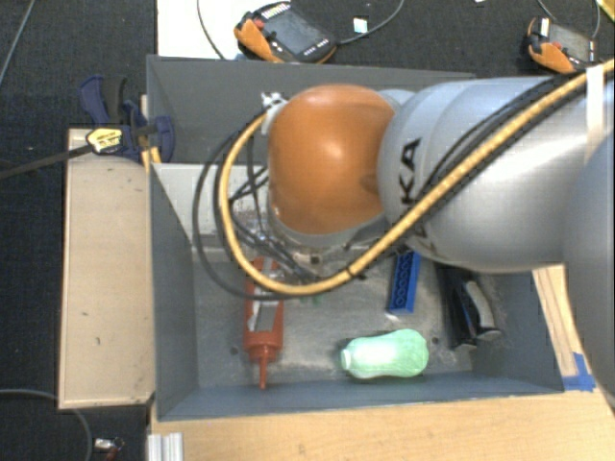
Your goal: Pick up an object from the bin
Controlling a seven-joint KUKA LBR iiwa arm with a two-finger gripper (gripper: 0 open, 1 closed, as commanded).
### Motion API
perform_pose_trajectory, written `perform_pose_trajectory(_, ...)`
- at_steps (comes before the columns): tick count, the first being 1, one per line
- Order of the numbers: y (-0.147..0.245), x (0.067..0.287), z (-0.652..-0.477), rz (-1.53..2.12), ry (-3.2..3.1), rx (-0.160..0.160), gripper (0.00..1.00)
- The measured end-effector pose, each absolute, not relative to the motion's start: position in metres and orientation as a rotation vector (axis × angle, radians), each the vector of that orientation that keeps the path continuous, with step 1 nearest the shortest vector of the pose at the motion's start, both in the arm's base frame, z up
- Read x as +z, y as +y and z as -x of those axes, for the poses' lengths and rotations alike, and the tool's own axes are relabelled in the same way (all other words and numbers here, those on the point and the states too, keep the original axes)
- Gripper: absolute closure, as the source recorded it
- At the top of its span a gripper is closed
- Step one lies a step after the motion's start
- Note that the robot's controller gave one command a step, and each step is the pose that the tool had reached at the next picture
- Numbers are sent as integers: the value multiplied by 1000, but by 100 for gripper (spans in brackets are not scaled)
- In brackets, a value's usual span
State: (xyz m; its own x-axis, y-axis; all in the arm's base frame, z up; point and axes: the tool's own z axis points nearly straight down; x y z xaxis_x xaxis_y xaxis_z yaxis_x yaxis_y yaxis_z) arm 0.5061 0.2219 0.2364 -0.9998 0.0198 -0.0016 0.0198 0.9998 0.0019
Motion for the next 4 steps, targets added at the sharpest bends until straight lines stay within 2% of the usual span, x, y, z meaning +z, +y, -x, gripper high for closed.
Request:
perform_pose_trajectory(1,222,236,-506,-32,3140,3,0)
perform_pose_trajectory(2,203,142,-512,46,3145,-2,0)
perform_pose_trajectory(3,212,162,-518,57,3123,14,0)
perform_pose_trajectory(4,179,156,-523,121,3135,1,0)
